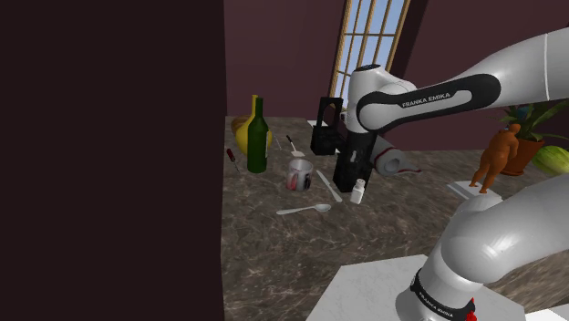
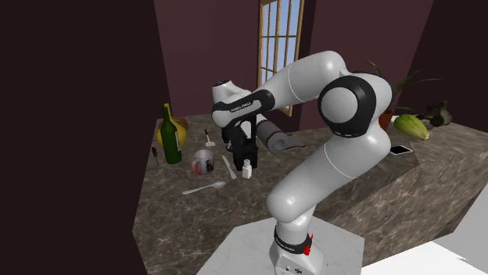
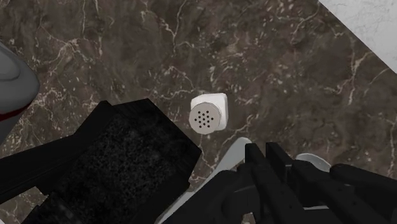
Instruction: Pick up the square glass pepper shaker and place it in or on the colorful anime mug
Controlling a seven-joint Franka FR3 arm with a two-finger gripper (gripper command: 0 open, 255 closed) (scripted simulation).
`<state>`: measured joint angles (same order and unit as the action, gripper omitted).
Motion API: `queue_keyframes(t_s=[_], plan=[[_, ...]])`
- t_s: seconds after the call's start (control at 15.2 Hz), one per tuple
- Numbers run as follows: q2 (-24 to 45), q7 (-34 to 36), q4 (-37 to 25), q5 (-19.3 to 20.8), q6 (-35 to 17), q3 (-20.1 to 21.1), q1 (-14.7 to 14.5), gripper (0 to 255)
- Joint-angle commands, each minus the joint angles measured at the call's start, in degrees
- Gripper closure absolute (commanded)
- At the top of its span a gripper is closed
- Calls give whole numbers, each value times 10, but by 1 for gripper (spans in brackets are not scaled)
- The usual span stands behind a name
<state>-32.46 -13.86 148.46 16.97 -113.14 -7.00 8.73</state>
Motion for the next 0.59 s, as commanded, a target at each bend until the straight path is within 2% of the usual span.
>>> queue_keyframes(t_s=[0.0,0.33,0.4,0.53], plan=[[0,0,0,0,0,0,0,255],[0,0,0,0,0,0,0,255],[0,0,0,0,0,0,0,0],[55,28,-20,-17,-16,-19,16,0]])
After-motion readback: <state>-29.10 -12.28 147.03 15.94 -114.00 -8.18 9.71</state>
